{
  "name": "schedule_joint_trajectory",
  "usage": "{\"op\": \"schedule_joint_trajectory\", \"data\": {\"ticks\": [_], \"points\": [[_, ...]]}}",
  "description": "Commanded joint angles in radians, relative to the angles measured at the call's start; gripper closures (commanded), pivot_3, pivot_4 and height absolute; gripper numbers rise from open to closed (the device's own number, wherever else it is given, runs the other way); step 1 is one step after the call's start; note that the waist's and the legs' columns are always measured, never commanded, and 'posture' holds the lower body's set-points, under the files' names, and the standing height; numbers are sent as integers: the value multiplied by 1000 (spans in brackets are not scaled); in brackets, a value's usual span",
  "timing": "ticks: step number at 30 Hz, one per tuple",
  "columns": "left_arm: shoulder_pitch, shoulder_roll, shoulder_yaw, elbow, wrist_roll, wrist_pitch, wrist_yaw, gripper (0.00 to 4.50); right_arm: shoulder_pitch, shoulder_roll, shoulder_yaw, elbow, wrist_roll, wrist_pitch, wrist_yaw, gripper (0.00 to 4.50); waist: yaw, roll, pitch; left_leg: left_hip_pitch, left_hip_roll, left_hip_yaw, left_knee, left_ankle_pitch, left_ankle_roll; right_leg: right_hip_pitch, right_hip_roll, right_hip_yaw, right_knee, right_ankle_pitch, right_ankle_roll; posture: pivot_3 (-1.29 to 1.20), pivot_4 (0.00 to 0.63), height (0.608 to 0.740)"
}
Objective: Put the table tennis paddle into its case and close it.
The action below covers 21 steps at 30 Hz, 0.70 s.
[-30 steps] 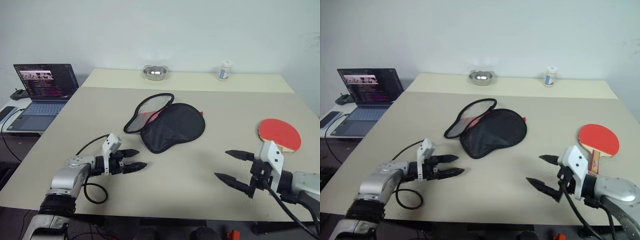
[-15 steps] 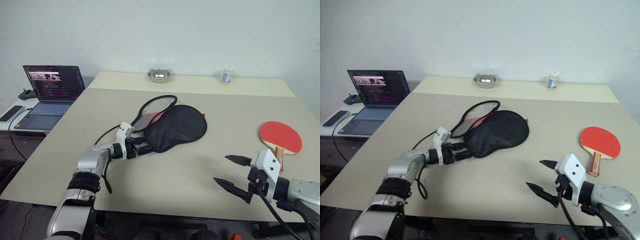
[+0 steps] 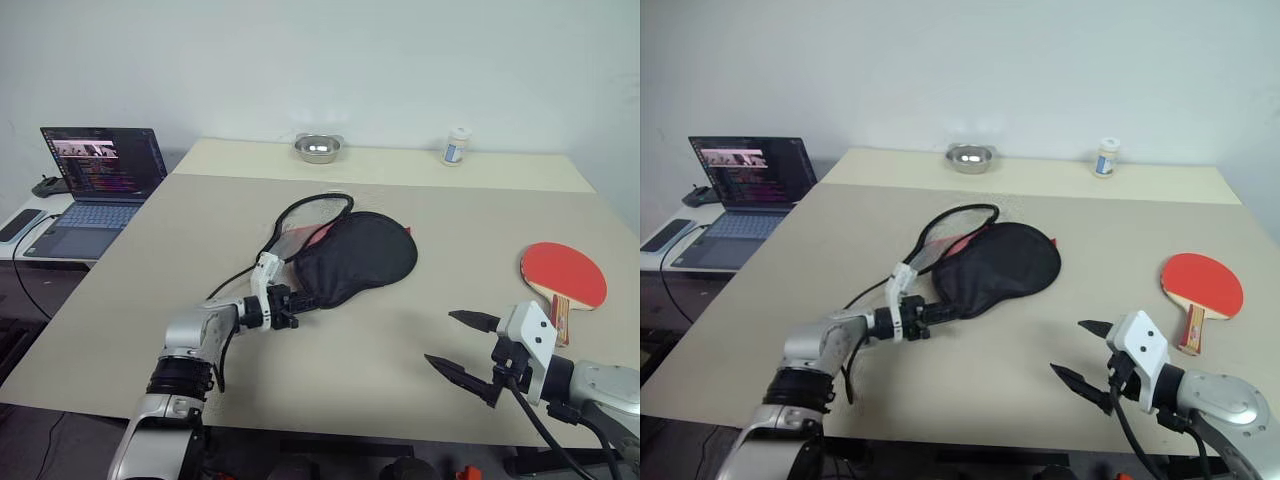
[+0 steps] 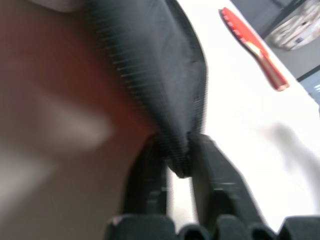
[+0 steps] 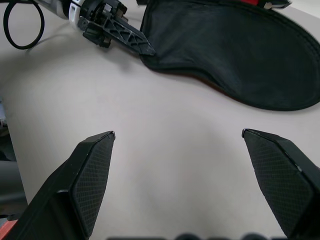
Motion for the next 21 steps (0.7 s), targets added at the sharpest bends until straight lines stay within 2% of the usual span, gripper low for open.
{"op": "schedule_joint_trajectory", "data": {"ticks": [1, 14, 20, 21], "points": [[4, -39, 2, -56, -30, 11, 23, 4474, -5, -6, -39, -17, 2, -20, 5, 0, 0, 0, 0, 0, 0, 0, 0, 0, 0, 0, 0, 0, 0, 0, 0, 0, 150, 740], [-64, -270, -46, 67, -9, -41, 78, 4474, 10, -54, -119, -6, 6, -10, 48, 0, 2, -1, 1, -4, 0, -1, 0, 0, 0, -1, 0, -2, -3, 0, 0, 0, 150, 740], [-57, -299, -92, 85, 30, -105, 62, 4474, 4, -69, -156, 19, 5, -12, 61, 0, 2, -1, 1, -9, 0, -7, 0, 0, 0, 0, 0, -8, -10, 1, 0, 0, 150, 740], [-56, -296, -97, 88, 39, -121, 63, 4237, -2, -64, -158, 23, 12, -7, 57, 0, 2, -1, 1, -10, 0, -8, 0, 0, 0, 0, 0, -9, -10, 1, 0, 0, 150, 740]]}}
